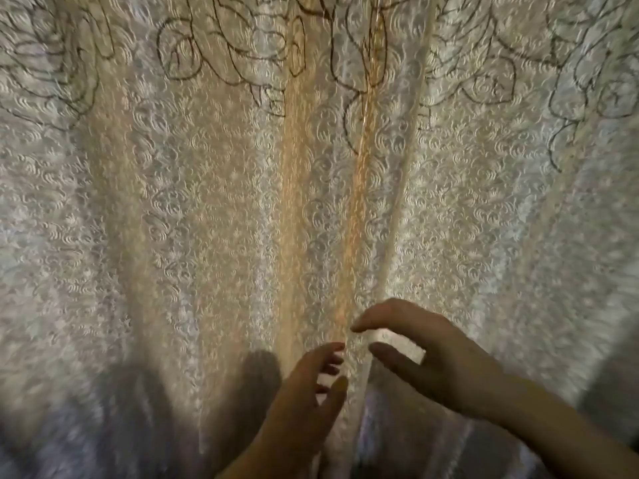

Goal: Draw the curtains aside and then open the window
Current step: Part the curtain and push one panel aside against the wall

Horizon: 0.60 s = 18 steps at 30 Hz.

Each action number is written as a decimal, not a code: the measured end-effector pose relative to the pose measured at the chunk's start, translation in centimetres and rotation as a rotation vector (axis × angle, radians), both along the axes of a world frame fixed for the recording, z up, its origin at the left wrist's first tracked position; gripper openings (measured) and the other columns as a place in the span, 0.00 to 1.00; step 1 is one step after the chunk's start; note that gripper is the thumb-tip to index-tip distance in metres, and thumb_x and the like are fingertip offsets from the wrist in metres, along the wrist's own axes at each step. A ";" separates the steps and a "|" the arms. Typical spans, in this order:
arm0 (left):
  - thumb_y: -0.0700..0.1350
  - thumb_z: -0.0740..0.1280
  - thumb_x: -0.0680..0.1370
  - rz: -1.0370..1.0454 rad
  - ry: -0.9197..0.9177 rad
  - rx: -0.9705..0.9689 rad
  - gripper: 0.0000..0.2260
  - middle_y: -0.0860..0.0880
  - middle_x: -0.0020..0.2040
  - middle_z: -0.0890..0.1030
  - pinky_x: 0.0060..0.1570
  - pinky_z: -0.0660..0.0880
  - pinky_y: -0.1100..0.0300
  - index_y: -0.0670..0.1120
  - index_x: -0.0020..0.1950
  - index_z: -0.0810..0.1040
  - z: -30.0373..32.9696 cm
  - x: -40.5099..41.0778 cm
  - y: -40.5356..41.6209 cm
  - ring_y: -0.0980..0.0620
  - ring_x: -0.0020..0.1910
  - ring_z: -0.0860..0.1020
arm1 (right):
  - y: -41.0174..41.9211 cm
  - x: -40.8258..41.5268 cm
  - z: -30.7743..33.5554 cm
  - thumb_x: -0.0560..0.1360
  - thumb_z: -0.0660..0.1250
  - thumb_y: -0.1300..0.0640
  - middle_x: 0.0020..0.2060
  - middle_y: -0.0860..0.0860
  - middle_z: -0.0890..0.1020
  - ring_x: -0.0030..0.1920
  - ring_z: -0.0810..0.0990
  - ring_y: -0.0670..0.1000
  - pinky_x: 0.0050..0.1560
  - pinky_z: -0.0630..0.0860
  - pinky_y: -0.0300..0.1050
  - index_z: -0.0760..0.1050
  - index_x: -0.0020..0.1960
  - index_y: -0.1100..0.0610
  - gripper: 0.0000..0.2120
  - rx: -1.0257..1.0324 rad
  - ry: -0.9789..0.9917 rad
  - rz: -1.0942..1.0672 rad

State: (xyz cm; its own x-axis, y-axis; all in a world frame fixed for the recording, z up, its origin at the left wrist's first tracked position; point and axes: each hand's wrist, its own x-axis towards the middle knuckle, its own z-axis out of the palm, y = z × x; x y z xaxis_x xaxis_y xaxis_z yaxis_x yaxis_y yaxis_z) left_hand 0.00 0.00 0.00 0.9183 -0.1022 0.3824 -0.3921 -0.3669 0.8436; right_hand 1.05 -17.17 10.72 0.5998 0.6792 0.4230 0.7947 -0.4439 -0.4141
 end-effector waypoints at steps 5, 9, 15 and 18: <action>0.55 0.62 0.74 0.186 -0.213 0.065 0.25 0.46 0.62 0.73 0.58 0.74 0.55 0.46 0.67 0.65 0.0 4.9 -3.0 0.53 0.59 0.73 | 3.0 4.4 3.3 0.70 0.69 0.54 0.50 0.56 0.82 0.51 0.79 0.56 0.57 0.74 0.53 0.77 0.53 0.57 0.13 -0.657 -0.795 0.002; 0.51 0.68 0.74 0.198 -0.205 0.074 0.32 0.42 0.68 0.69 0.61 0.65 0.62 0.41 0.72 0.59 -1.5 6.7 -4.2 0.52 0.65 0.67 | 2.0 6.8 3.8 0.62 0.75 0.46 0.54 0.56 0.81 0.59 0.77 0.58 0.69 0.57 0.60 0.73 0.58 0.56 0.29 -1.168 -0.904 -0.094; 0.48 0.69 0.73 0.138 -0.169 0.152 0.34 0.36 0.64 0.72 0.54 0.69 0.63 0.38 0.73 0.59 -1.9 9.9 -6.4 0.41 0.60 0.75 | 0.5 10.5 3.9 0.74 0.63 0.56 0.58 0.51 0.79 0.63 0.73 0.54 0.67 0.36 0.67 0.75 0.58 0.52 0.12 -1.343 -0.892 -0.228; 0.50 0.68 0.75 0.122 -0.111 0.148 0.35 0.42 0.71 0.67 0.58 0.72 0.58 0.46 0.75 0.53 -0.8 11.5 -8.6 0.45 0.64 0.72 | -1.8 12.2 3.7 0.77 0.56 0.58 0.57 0.52 0.80 0.62 0.73 0.56 0.65 0.32 0.66 0.76 0.54 0.55 0.12 -1.345 -0.821 -0.315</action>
